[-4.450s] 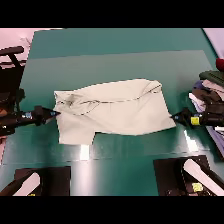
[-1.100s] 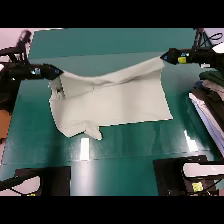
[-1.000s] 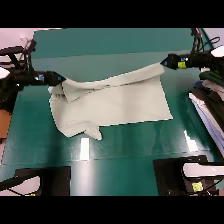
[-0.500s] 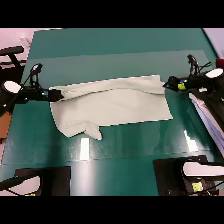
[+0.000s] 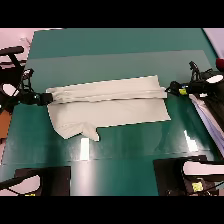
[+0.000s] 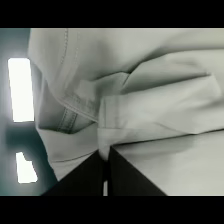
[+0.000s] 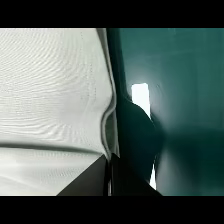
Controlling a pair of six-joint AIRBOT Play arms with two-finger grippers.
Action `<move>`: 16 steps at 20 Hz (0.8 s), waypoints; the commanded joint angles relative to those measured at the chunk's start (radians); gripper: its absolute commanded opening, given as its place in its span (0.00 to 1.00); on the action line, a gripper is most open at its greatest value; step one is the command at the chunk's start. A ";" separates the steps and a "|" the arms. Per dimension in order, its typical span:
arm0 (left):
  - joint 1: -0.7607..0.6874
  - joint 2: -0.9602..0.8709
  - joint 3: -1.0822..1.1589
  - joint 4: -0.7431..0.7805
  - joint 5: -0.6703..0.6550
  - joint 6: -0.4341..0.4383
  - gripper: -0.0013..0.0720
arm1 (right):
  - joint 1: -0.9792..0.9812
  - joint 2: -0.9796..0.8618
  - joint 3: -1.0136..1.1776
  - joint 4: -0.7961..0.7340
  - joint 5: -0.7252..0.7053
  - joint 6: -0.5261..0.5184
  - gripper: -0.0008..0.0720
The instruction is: Fold the shirts.
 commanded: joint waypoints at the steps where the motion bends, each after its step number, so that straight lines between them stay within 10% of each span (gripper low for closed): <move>1: 0.008 -0.001 -0.001 0.022 -0.025 0.002 0.05 | 0.025 -0.029 -0.002 0.000 0.007 -0.005 0.03; 3: 0.008 0.000 -0.001 0.019 -0.048 0.001 0.06 | 0.064 -0.029 -0.001 0.001 -0.002 -0.005 0.03; 4: 0.008 0.000 -0.001 0.019 -0.074 0.002 0.22 | 0.078 -0.029 0.008 0.000 -0.003 -0.005 0.04; 5: 0.008 0.003 -0.001 0.019 -0.105 0.002 0.81 | 0.082 -0.028 0.022 0.000 0.006 -0.005 0.18; 6: 0.012 0.014 0.000 0.019 -0.138 0.005 0.99 | 0.077 -0.028 0.045 -0.001 0.030 -0.005 0.51; 7: 0.026 0.035 -0.001 -0.010 -0.177 0.034 0.99 | 0.064 -0.028 0.072 0.000 0.062 -0.005 0.79; 16: 0.185 0.340 -0.322 -0.242 -0.378 0.106 0.99 | -0.155 0.191 0.013 0.000 0.244 0.003 0.80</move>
